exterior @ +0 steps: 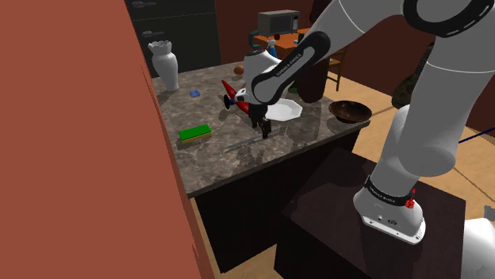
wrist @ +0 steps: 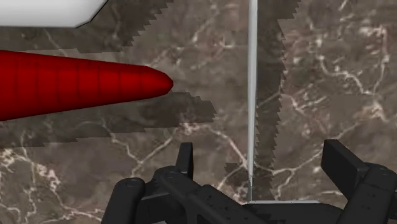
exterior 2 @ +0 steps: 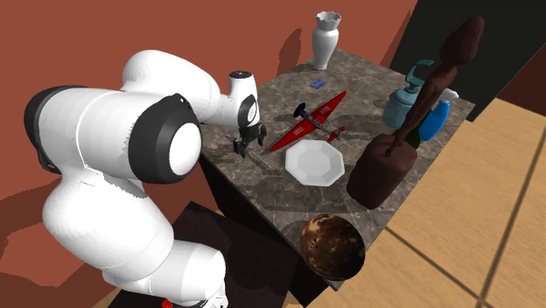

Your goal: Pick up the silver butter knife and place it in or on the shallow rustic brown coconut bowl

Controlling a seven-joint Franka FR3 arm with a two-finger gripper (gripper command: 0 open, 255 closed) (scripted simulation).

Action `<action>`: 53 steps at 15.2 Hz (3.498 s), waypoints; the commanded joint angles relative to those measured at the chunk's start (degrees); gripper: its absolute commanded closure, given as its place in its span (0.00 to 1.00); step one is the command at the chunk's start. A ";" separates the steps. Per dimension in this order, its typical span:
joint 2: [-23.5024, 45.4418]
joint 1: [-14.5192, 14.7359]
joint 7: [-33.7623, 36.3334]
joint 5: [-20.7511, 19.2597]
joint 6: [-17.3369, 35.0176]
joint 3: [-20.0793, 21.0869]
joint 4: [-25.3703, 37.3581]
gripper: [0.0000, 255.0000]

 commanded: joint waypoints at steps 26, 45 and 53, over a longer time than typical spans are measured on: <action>-4.68 0.08 0.12 -0.46 -7.43 0.05 2.81 1.00; -15.58 -2.00 -3.57 -2.30 -18.75 -2.07 3.52 1.00; -25.80 -7.21 -11.63 -6.71 -19.77 -7.72 -4.87 1.00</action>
